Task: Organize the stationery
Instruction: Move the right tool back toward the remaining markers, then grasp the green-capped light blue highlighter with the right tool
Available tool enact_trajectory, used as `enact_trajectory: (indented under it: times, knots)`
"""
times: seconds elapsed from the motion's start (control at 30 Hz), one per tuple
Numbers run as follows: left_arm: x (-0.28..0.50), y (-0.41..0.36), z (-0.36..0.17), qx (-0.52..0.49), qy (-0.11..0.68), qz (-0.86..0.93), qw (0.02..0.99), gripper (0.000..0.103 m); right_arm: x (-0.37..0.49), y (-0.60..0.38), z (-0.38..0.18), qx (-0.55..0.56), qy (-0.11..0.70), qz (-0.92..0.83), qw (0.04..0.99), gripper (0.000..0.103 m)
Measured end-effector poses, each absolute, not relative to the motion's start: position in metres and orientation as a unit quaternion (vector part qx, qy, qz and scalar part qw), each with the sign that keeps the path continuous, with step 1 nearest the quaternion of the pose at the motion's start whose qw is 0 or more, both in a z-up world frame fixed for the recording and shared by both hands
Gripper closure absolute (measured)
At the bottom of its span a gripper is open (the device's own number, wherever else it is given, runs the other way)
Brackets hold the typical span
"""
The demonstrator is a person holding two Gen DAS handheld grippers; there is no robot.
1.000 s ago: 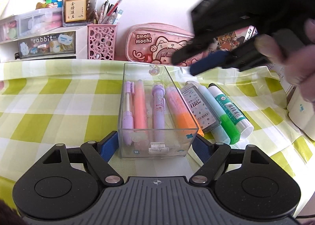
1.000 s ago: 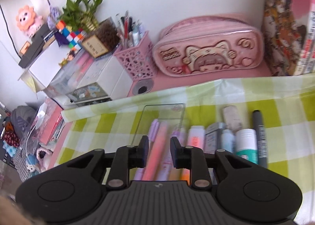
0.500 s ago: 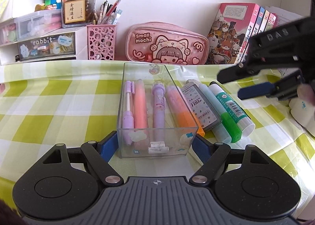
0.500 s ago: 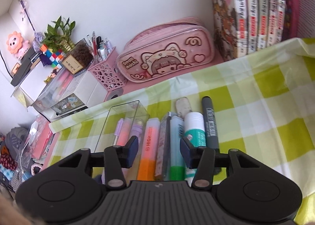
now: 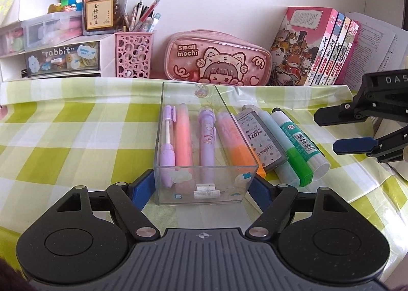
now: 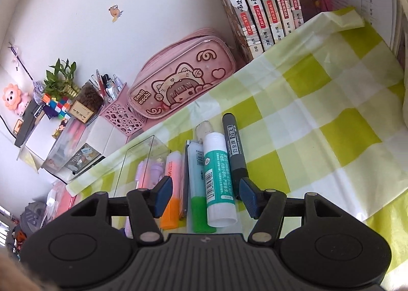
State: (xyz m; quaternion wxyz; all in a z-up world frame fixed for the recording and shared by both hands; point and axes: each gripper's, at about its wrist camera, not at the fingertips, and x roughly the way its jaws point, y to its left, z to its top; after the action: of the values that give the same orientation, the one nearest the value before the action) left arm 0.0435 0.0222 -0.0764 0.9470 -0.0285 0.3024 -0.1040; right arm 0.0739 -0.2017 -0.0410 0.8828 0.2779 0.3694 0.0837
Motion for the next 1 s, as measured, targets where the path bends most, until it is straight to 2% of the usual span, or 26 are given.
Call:
enact_trajectory:
  times: [0.17,0.33,0.5,0.8,1.0]
  knots:
    - [0.043,0.023,-0.076,-0.030,0.302,-0.098,0.948,0.027,0.068,-0.194,-0.042,0.254,0.342,0.080,0.901,0.027]
    - [0.043,0.023,-0.076,-0.032,0.301,-0.095,0.948,0.027,0.065,-0.181,-0.036,0.233,0.317,0.114,0.912,0.043]
    - [0.043,0.024,-0.076,-0.035,0.301,-0.092,0.949,0.027,0.070,-0.160,-0.045,0.212,0.336,0.134,0.908,0.053]
    - [0.043,0.025,-0.076,-0.036,0.301,-0.091,0.949,0.027,0.073,-0.153,-0.057,0.154,0.346,0.100,0.920,0.060]
    - [0.043,0.025,-0.076,-0.036,0.301,-0.091,0.949,0.027,0.078,-0.144,-0.058,0.114,0.349,0.090,0.926,0.060]
